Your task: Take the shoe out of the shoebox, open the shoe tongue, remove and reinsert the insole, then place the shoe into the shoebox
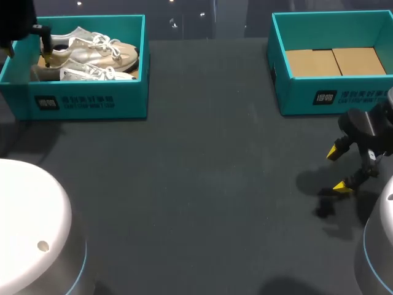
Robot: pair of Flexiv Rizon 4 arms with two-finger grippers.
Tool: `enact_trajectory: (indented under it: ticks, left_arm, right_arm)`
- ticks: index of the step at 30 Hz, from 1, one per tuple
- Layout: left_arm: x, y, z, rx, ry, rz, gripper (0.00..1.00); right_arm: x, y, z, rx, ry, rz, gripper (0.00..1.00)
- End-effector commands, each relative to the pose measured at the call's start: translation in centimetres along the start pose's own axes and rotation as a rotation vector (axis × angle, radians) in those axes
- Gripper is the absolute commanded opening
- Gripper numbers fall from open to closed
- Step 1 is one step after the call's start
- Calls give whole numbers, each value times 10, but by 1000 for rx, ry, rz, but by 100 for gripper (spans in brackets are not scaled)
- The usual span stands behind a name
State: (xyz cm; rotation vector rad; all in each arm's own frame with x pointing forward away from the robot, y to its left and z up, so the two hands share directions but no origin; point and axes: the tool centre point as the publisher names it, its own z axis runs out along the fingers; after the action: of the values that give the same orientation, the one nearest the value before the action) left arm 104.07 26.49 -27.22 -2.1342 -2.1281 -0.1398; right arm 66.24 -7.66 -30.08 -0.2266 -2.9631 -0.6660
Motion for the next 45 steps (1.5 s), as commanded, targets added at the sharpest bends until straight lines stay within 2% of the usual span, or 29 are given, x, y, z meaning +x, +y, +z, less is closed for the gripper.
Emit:
enact_trajectory:
  ticks: [1,5,12,15,16,19,24,29,35,45]
  left_arm:
    - [2,-6,12,-6,1,-5,100]
    - [0,-5,27,15,-3,-18,100]
    - [-4,-2,43,18,-25,-21,94]
    - [-4,-1,48,17,-26,-19,79]
    - [-5,-1,49,17,-24,-19,77]
    - [-4,-3,54,13,-18,-11,72]
    - [-3,-5,65,8,-11,-7,71]
    - [-2,-5,74,11,-14,-4,61]
    - [-2,-5,84,5,-4,-5,57]
    - [-2,-2,95,13,1,-2,62]
  right_arm:
    - [1,0,0,2,-2,1,100]
    - [1,0,0,2,-2,1,100]
    - [1,0,0,2,-2,1,100]
    - [1,0,0,2,-2,1,100]
    - [1,0,0,2,-2,1,100]
    - [1,0,0,2,-2,1,100]
    - [1,0,0,2,-2,1,100]
    - [1,0,0,2,-2,1,100]
    - [1,0,0,2,-2,1,100]
    - [1,0,0,2,-2,1,100]
